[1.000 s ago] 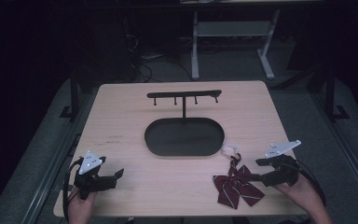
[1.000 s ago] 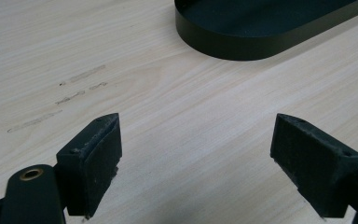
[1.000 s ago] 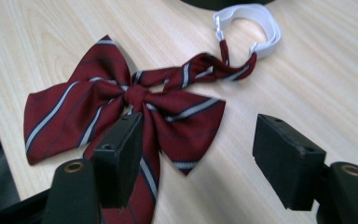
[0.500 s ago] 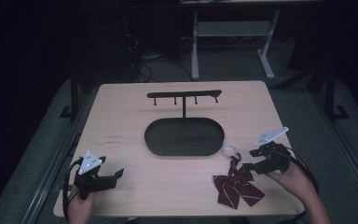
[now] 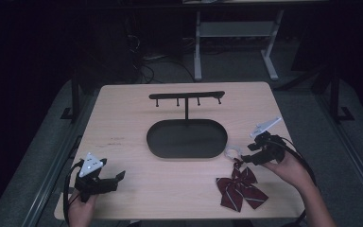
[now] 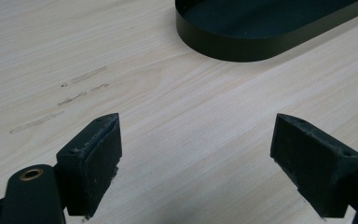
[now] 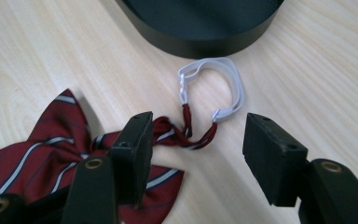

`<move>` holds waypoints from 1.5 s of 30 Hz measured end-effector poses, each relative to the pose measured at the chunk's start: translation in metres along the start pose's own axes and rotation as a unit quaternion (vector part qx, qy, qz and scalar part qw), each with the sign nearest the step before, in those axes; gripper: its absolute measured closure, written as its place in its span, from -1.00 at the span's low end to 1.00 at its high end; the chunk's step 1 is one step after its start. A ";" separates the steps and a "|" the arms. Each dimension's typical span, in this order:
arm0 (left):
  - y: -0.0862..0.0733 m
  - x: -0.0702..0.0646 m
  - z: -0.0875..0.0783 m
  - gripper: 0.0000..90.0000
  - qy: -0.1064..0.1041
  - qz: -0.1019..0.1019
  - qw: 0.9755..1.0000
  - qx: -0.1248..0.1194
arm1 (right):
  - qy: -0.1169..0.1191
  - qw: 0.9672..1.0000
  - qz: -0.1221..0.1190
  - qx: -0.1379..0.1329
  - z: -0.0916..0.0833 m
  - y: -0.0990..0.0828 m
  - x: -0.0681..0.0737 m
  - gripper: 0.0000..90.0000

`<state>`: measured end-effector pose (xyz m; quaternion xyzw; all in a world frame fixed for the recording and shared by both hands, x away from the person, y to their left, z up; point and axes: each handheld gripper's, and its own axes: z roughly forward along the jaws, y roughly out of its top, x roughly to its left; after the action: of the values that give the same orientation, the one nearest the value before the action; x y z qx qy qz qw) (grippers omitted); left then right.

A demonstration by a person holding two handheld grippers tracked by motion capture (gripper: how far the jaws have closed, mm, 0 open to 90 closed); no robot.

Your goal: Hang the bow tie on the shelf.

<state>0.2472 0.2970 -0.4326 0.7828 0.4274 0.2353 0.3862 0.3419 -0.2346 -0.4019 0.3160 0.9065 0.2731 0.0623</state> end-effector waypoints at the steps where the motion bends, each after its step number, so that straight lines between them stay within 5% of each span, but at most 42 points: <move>1: 0.000 0.000 0.000 -0.64 0.000 0.000 1.000 -0.001 | 0.002 1.000 -0.001 0.001 0.002 0.004 -0.002 -0.06; 13: 0.000 0.001 0.001 -0.64 0.001 0.001 1.000 0.001 | 0.007 1.000 -0.012 0.026 0.018 0.025 -0.013 0.00; 35: 0.001 0.000 0.000 -0.64 -0.001 0.004 1.000 0.001 | 0.003 0.997 0.014 0.080 0.052 0.028 -0.029 0.09; 45: 0.000 0.000 0.000 -0.64 -0.003 0.005 1.000 0.003 | -0.011 0.995 0.013 0.096 0.061 0.028 -0.031 0.36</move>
<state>0.2478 0.2970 -0.4327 0.7864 0.4235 0.2339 0.3841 0.3986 -0.2074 -0.4407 0.3355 0.9234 0.1826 0.0381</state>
